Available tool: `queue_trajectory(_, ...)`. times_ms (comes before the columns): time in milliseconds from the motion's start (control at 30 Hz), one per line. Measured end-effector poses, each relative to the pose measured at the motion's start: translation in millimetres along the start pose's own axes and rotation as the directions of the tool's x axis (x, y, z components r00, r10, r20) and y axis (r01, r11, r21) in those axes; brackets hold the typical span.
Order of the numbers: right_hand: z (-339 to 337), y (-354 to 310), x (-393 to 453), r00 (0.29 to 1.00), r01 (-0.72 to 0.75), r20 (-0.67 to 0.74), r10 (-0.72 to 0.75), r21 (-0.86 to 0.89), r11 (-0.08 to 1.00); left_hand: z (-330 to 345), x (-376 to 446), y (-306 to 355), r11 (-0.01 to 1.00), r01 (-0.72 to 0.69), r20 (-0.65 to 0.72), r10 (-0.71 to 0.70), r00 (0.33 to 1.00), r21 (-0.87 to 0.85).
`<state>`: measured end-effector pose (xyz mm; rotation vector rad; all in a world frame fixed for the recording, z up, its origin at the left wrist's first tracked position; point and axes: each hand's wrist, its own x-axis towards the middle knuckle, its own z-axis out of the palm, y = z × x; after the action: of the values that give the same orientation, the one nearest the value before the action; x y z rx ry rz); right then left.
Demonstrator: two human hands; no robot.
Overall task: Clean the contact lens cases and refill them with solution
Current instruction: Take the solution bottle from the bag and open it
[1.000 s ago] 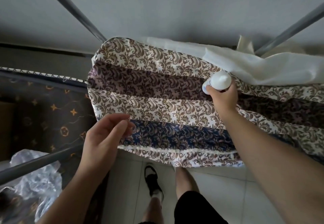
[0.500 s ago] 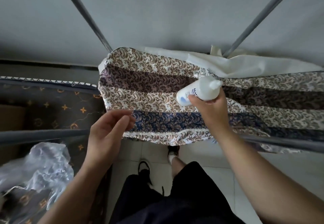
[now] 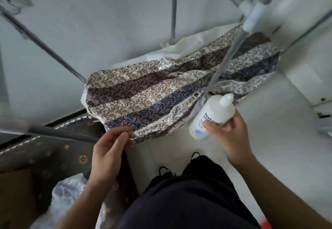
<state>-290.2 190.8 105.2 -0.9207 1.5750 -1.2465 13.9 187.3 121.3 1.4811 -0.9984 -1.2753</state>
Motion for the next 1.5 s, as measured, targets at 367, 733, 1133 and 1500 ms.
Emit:
queue_trajectory(367, -98.7, 24.5, -179.8, 0.904, -0.025, -0.425, 0.038, 0.036, 0.999, 90.9, -43.2, 7.6, 0.990, -0.099, 0.494, 0.039, 0.869, 0.097)
queue_trajectory(733, -167.9, 71.3, -438.5, 0.553, -0.063, -0.827, 0.102, 0.081, 0.995, 194.3, -210.7, -36.5, 0.962, -0.215, 0.864, -0.038, 0.502, 0.167)
queue_trajectory(1133, -160.7, 105.4, -630.3, -0.047, -0.042, -0.959, 0.281, 0.282, 0.958, 320.7, -407.0, -79.2, 0.891, -0.436, 0.965, -0.214, -0.152, 0.129)
queue_trajectory(1500, -219.7, 114.1, -685.4, -0.423, 0.077, -0.840, 0.339, 0.340, 0.937, 452.2, -546.0, -105.6, 0.898, -0.436, 0.858, -0.264, -0.440, 0.053)
